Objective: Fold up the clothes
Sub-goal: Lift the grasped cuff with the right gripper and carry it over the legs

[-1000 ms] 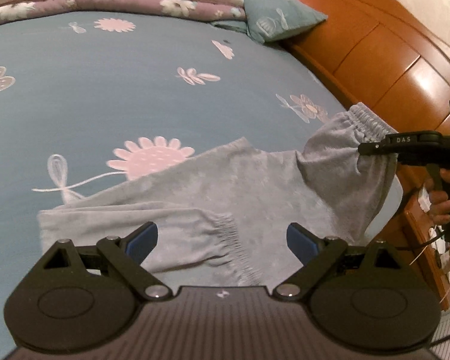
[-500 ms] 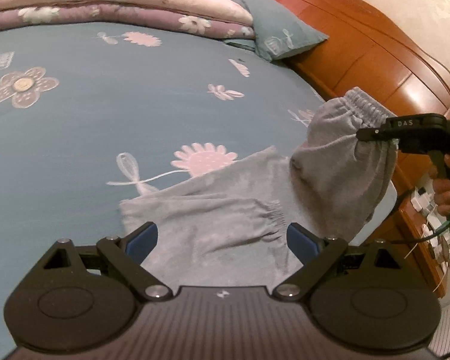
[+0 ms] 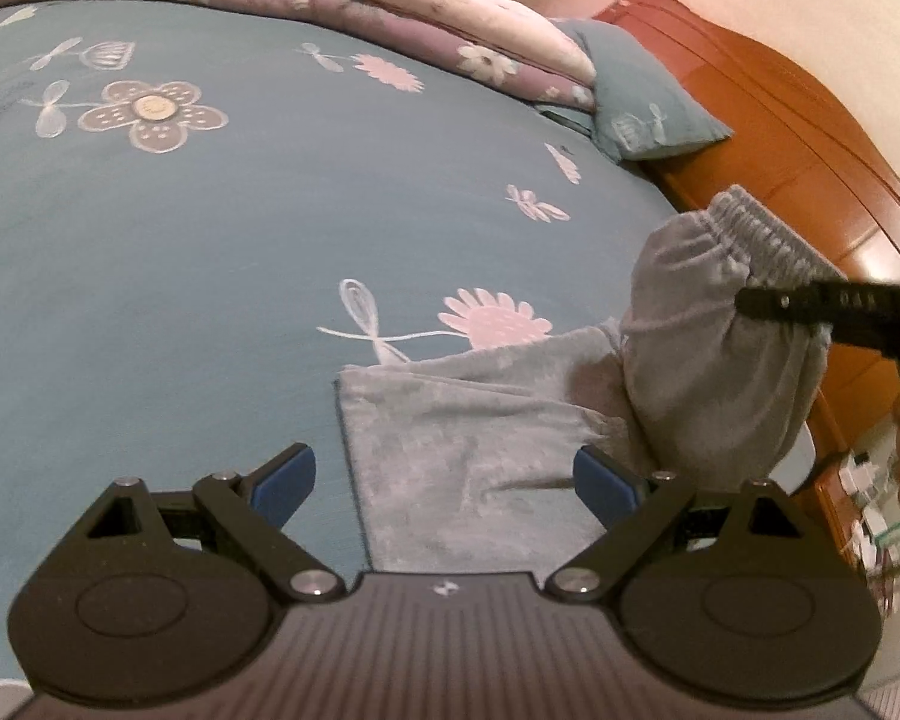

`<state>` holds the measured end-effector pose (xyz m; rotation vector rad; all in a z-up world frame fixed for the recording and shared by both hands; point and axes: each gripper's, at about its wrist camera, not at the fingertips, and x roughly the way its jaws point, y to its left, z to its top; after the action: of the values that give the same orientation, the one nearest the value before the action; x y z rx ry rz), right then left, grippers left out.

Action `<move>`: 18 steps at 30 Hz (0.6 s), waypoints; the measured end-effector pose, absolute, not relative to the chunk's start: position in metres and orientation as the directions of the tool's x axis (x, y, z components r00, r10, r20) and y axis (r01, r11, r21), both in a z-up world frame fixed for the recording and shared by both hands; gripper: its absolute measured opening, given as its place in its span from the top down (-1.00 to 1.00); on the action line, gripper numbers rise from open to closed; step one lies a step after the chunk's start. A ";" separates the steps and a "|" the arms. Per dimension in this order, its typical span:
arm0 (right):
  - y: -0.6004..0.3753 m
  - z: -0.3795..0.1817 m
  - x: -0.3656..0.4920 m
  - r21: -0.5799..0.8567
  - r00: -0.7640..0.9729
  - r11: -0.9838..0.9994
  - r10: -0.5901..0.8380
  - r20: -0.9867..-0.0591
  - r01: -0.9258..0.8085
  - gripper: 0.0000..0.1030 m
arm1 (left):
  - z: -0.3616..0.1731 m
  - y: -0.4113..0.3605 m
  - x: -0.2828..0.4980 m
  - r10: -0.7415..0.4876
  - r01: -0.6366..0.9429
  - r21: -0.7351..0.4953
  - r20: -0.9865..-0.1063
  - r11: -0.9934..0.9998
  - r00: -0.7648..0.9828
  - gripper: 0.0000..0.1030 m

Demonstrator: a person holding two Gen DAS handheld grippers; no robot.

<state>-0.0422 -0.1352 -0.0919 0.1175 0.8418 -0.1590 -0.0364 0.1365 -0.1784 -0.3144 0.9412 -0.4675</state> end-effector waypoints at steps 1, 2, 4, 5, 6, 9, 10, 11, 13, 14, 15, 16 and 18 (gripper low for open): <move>-0.128 -0.093 -0.043 0.030 0.655 0.985 -0.090 -0.750 0.170 0.41 | -0.179 0.140 -0.037 -0.507 0.235 -0.454 -0.699 0.859 0.504 -0.80; -0.120 -0.095 -0.044 0.018 0.653 0.988 -0.086 -0.753 0.150 0.41 | -0.180 0.143 -0.039 -0.500 0.226 -0.452 -0.702 0.863 0.507 -0.80; -0.107 -0.097 -0.047 0.004 0.648 0.993 -0.072 -0.758 0.115 0.41 | -0.181 0.150 -0.042 -0.488 0.213 -0.446 -0.706 0.869 0.514 -0.80; -0.099 -0.098 -0.049 -0.004 0.644 0.996 -0.064 -0.762 0.094 0.41 | -0.181 0.152 -0.044 -0.479 0.206 -0.440 -0.709 0.874 0.518 -0.80; -0.091 -0.100 -0.051 -0.027 0.642 0.997 -0.068 -0.764 0.073 0.41 | -0.182 0.155 -0.045 -0.471 0.200 -0.435 -0.712 0.878 0.521 -0.80; -0.069 -0.109 -0.054 -0.121 0.641 0.993 -0.096 -0.762 0.005 0.41 | -0.184 0.163 -0.047 -0.451 0.171 -0.432 -0.714 0.886 0.535 -0.80; -0.062 -0.113 -0.055 -0.158 0.644 0.987 -0.111 -0.757 -0.015 0.41 | -0.184 0.166 -0.048 -0.444 0.160 -0.431 -0.715 0.888 0.540 -0.80; -0.057 -0.115 -0.056 -0.177 0.646 0.984 -0.118 -0.754 -0.026 0.41 | -0.184 0.168 -0.049 -0.439 0.152 -0.432 -0.713 0.889 0.546 -0.80; -0.050 -0.117 -0.057 -0.193 0.649 0.980 -0.123 -0.751 -0.038 0.41 | -0.184 0.173 -0.050 -0.430 0.136 -0.433 -0.711 0.891 0.556 -0.80; -0.047 -0.117 -0.057 -0.200 0.650 0.979 -0.124 -0.750 -0.044 0.41 | -0.184 0.174 -0.051 -0.426 0.132 -0.431 -0.712 0.893 0.558 -0.80; -0.044 -0.117 -0.057 -0.207 0.650 0.977 -0.125 -0.749 -0.051 0.41 | -0.184 0.176 -0.052 -0.422 0.128 -0.429 -0.713 0.894 0.560 -0.80; -0.042 -0.117 -0.057 -0.213 0.651 0.975 -0.124 -0.749 -0.059 0.41 | -0.185 0.177 -0.054 -0.419 0.124 -0.429 -0.713 0.895 0.562 -0.80; -0.034 -0.116 -0.057 -0.241 0.658 0.966 -0.125 -0.742 -0.089 0.41 | -0.185 0.180 -0.056 -0.414 0.115 -0.428 -0.715 0.896 0.564 -0.80</move>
<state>-0.0573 -0.0341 -0.1160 -0.2676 0.8549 -0.0206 -0.0564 0.1797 -0.1853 -0.3541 0.9242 -0.3194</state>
